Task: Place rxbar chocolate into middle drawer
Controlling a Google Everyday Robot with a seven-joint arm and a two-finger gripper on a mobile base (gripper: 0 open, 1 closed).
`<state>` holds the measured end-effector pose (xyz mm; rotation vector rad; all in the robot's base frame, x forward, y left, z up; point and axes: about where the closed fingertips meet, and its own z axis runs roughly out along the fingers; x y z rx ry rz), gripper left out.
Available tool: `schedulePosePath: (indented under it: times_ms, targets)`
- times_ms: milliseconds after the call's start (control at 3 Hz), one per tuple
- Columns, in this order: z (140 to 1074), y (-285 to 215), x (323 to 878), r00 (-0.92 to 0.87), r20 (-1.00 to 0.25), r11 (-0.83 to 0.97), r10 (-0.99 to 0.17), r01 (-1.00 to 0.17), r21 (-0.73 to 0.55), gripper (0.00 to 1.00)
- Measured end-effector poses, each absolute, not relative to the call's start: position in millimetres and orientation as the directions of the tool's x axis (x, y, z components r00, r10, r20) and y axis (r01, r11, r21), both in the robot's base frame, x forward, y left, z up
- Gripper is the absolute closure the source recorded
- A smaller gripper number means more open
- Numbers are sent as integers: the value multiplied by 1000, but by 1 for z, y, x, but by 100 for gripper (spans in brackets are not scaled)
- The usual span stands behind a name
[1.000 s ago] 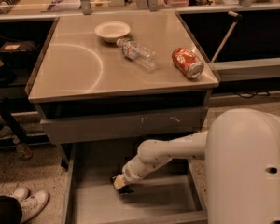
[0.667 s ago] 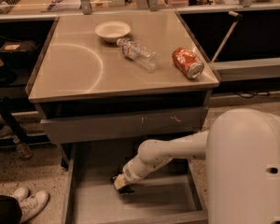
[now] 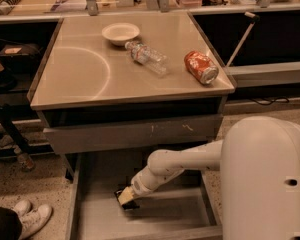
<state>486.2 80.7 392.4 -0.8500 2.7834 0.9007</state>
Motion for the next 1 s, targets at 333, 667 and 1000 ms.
schedulePosePath:
  times_ms: [333,667,1000]
  targets:
    - [392,81,486,-840,-251,670,-481,-537,513,13]
    - [392,81,486,-840,-251,670,-481,-537,513,0]
    - [392,81,486,-840,-251,670,-481,-537,513,0]
